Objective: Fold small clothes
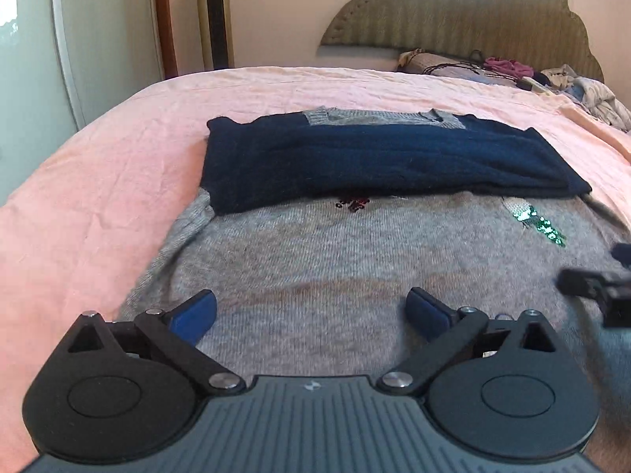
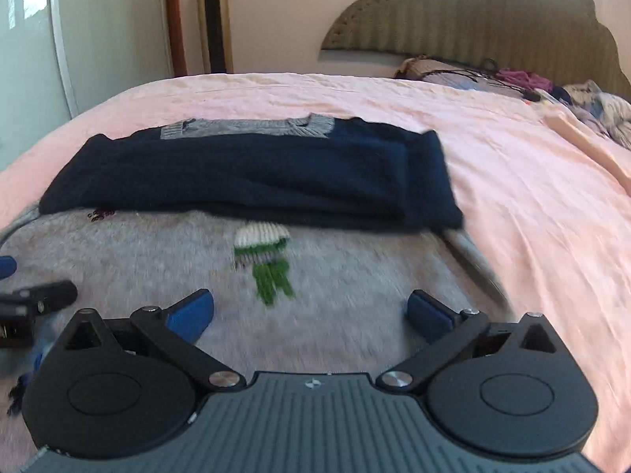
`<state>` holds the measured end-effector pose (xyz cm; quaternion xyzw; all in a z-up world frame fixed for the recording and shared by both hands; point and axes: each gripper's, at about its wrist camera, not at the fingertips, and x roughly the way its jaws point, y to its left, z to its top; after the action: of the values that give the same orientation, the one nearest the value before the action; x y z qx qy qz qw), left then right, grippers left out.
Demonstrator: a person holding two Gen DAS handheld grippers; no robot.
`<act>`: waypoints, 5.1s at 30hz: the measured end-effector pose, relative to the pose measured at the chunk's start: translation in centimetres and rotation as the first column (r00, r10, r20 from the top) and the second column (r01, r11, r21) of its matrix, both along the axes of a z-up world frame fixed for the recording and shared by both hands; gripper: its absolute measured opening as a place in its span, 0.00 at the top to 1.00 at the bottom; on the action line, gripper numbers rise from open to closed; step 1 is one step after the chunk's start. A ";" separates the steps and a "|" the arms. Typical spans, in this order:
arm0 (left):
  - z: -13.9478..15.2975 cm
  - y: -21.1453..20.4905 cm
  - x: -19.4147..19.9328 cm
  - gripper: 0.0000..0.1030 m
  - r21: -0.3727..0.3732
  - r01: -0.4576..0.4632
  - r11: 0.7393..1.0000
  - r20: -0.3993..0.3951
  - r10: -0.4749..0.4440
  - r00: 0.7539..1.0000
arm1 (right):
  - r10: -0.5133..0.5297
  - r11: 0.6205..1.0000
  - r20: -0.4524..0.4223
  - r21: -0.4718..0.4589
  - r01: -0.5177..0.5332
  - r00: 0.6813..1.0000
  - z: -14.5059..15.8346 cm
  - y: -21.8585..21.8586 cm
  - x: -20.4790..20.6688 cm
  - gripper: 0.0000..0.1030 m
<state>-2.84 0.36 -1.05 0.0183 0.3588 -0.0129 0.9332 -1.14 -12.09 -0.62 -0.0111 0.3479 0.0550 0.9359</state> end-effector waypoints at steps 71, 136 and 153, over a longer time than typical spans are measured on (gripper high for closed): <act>0.4 -0.6 -6.2 0.00 -0.007 -0.063 0.998 0.005 0.063 0.998 | -0.024 1.000 0.011 -0.018 0.024 1.000 0.0 -1.3 -6.7 0.00; 0.2 12.7 -19.0 0.37 -0.807 -0.122 0.578 -0.303 -0.228 0.925 | 0.359 0.674 -0.393 0.737 0.056 0.846 -0.1 -15.7 -18.0 0.42; 0.7 13.5 -18.7 0.91 -0.686 -0.118 0.718 -0.350 -0.183 0.919 | 0.338 0.672 -0.428 0.733 0.103 0.838 -0.7 -16.8 -17.2 0.76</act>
<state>-21.59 13.86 -0.30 -0.3296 0.5069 -0.1668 0.7788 -18.34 -28.91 -1.27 0.3558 0.5392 0.2529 0.7202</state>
